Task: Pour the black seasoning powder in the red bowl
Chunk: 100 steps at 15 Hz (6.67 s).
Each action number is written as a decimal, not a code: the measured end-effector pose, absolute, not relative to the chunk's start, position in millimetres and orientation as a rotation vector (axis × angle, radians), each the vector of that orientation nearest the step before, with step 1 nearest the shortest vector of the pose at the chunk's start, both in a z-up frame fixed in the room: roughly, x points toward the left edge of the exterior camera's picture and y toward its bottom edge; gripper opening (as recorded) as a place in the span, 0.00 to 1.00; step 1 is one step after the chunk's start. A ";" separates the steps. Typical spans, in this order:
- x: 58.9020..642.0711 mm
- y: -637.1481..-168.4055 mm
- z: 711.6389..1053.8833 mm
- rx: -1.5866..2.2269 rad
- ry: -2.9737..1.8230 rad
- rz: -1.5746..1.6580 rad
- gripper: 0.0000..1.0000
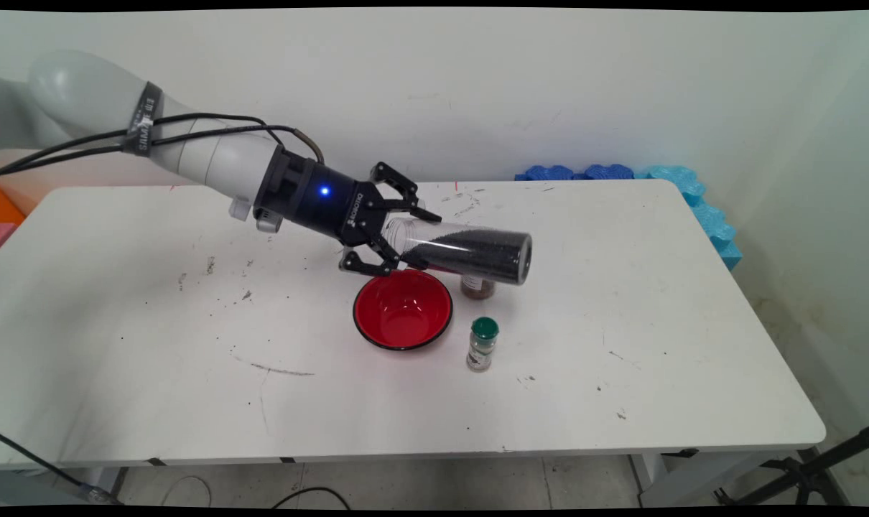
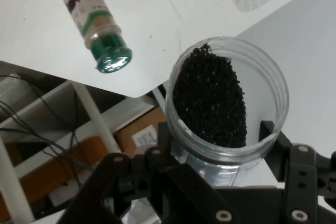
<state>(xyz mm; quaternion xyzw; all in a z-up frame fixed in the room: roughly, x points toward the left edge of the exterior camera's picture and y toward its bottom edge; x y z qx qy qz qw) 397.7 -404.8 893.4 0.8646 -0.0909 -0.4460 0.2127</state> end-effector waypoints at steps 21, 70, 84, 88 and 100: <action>397.2 -404.9 895.4 2.367 0.014 -1.298 0.00; 382.3 -396.9 889.0 2.305 -0.214 -1.236 0.00; 369.6 -398.1 908.0 2.133 -0.642 -1.041 0.00; 368.2 -399.8 911.3 2.079 -0.745 -0.981 0.00; 363.4 -409.4 927.7 1.814 -1.190 -0.709 0.00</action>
